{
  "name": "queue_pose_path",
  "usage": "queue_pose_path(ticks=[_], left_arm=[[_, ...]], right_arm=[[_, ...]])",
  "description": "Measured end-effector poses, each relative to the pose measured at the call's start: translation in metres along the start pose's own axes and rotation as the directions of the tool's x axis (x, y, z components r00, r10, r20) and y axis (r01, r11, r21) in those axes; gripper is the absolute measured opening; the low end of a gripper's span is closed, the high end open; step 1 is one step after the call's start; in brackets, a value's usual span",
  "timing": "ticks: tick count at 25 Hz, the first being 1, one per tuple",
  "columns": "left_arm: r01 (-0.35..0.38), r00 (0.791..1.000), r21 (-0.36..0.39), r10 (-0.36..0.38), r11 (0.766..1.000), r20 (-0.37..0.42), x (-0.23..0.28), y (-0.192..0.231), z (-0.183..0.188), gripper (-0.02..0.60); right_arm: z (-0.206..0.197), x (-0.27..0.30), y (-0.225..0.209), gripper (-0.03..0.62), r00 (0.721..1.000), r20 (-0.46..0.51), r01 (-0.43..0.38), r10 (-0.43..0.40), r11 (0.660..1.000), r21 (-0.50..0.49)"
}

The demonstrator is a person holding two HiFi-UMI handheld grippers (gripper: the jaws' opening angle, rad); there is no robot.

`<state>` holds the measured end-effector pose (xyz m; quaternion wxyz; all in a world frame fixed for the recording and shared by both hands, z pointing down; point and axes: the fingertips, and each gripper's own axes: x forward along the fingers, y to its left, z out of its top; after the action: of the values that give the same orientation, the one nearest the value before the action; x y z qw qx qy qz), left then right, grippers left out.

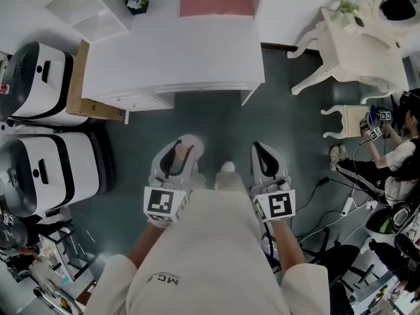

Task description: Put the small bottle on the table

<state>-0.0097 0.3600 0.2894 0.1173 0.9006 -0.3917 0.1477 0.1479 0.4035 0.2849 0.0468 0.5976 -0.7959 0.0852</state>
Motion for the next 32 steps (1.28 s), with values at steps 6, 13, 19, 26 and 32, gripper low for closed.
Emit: queue_pose_path(ticks=[6,13,19,26,32], left_arm=[[-0.068,0.997,0.006,0.068,0.998,0.022,-0.012,-0.016,-0.004,0.138],[-0.142,0.989,-0.033,0.143,0.989,0.031,-0.006,0.031,0.001,0.138],[-0.142,0.989,-0.075,0.145,0.987,0.035,0.036,0.1,0.006,0.138],[-0.096,0.995,-0.061,0.098,0.994,0.025,0.107,0.21,0.043,0.138],[-0.041,0.999,-0.049,0.043,0.998,0.03,0.156,0.301,0.081,0.138]], right_arm=[[-0.02,-0.023,0.003,-0.014,0.991,0.005,-0.136,0.136,0.99,0.035],[-0.013,0.017,0.016,-0.014,0.979,0.005,-0.205,0.205,0.979,-0.008],[-0.009,0.104,0.024,-0.014,0.974,-0.05,-0.223,0.221,0.975,-0.022],[0.013,0.241,0.029,-0.014,0.976,-0.08,-0.205,0.202,0.978,-0.025],[0.044,0.344,0.026,-0.014,0.989,-0.071,-0.135,0.133,0.99,-0.029]])
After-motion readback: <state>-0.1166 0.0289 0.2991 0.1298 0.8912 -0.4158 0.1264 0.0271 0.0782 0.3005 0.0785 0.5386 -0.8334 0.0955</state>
